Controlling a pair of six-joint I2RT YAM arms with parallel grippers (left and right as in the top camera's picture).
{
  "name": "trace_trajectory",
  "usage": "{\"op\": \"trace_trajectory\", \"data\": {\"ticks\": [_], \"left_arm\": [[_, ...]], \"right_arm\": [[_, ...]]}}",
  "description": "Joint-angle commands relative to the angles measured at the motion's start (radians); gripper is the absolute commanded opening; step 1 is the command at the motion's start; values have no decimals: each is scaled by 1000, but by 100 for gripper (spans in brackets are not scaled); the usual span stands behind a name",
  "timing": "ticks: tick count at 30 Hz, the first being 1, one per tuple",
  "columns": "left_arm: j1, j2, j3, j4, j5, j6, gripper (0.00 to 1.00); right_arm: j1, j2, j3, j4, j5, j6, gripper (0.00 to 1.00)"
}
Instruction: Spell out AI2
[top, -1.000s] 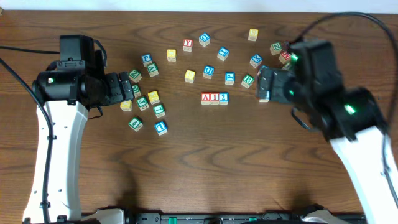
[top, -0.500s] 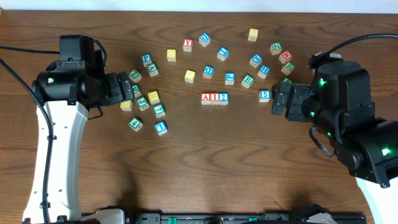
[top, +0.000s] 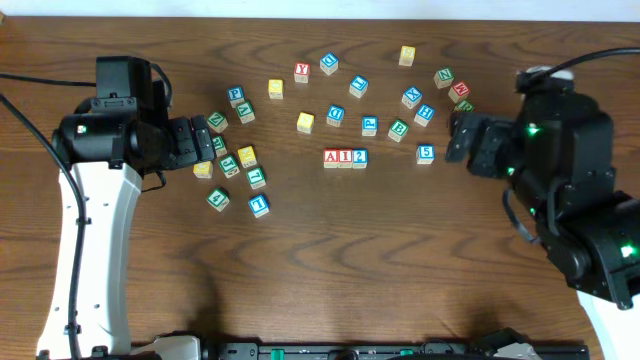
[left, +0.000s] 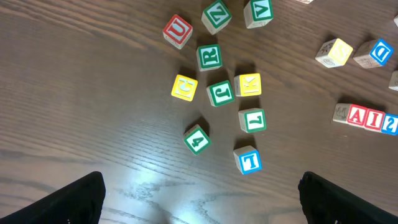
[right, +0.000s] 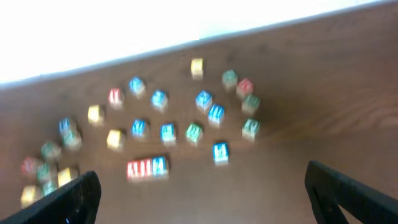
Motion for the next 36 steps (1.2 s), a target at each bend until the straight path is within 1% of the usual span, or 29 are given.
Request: {"op": "trace_trajectory", "data": {"ticks": [1, 6, 8, 12, 16, 20, 25, 33, 36], "left_arm": [[6, 1, 13, -6, -6, 13, 98], [6, 1, 13, -6, -6, 13, 98], [6, 1, 13, -6, -6, 13, 98], [6, 1, 13, -6, -6, 13, 98], [6, 1, 13, -6, -6, 13, 98], [6, 1, 13, -6, -6, 13, 98], [6, 1, 13, -6, -6, 13, 98], [6, 1, 13, -6, -6, 13, 98], [6, 1, 13, -6, -6, 13, 98]], "right_arm": [[-64, -59, -73, 65, 21, -4, 99], [-172, -212, -321, 307, -84, -64, 99], [-209, -307, -469, 415, -109, -66, 99], [-264, -473, -708, 568, -142, -65, 99], [-299, -645, -939, 738, -167, -62, 99], [-299, -796, -1126, 856, -167, -62, 99], [-297, -926, -1292, 922, -167, -48, 99], [-298, -1087, -1469, 922, -167, 37, 99], [-298, -1117, -1502, 898, -168, 65, 99]]}}
